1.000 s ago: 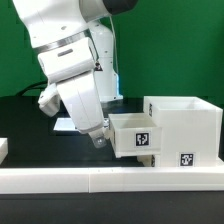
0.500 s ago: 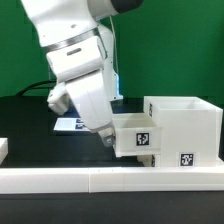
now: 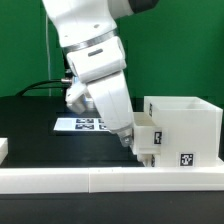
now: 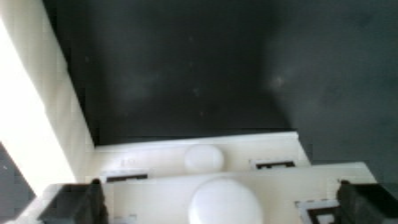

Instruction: Assemble drawer

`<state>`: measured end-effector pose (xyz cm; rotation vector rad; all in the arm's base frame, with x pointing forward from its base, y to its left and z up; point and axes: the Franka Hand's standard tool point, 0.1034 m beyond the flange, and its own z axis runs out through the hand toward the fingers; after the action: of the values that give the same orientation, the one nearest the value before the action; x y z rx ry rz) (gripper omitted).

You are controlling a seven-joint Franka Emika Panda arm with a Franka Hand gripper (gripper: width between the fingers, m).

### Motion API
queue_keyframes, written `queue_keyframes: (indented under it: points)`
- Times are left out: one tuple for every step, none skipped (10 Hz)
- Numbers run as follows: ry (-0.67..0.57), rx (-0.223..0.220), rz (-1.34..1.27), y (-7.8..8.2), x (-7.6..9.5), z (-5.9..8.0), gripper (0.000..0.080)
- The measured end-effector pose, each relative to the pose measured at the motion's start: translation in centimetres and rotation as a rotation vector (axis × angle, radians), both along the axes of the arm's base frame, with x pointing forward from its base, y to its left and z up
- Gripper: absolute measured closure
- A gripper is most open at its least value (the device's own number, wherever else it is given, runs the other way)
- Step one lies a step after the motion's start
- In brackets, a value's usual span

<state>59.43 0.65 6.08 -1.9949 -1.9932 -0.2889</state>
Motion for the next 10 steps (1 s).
queue_keyframes:
  points:
    - [0.000, 0.000, -0.001, -0.08, -0.01, -0.02, 0.0151]
    - [0.001, -0.001, -0.002, -0.13, -0.02, -0.04, 0.0151]
    - [0.002, 0.000, -0.001, -0.09, -0.09, -0.10, 0.0151]
    - [-0.013, -0.001, 0.011, 0.09, -0.40, -0.60, 0.0151]
    - [-0.018, -0.005, 0.017, 0.39, -0.58, -0.79, 0.0151]
    - [-0.031, -0.014, 0.030, 0.56, -0.39, -0.78, 0.0151]
    - [-0.051, -0.053, 0.071, 0.53, -0.12, -0.80, 0.0151]
    - [-0.043, -0.078, 0.061, 0.54, -0.13, -0.81, 0.0151]
    - [-0.037, -0.081, 0.039, 0.65, -0.10, -0.68, 0.0151]
    - [-0.033, -0.084, 0.019, 0.74, -0.01, -0.51, 0.0151]
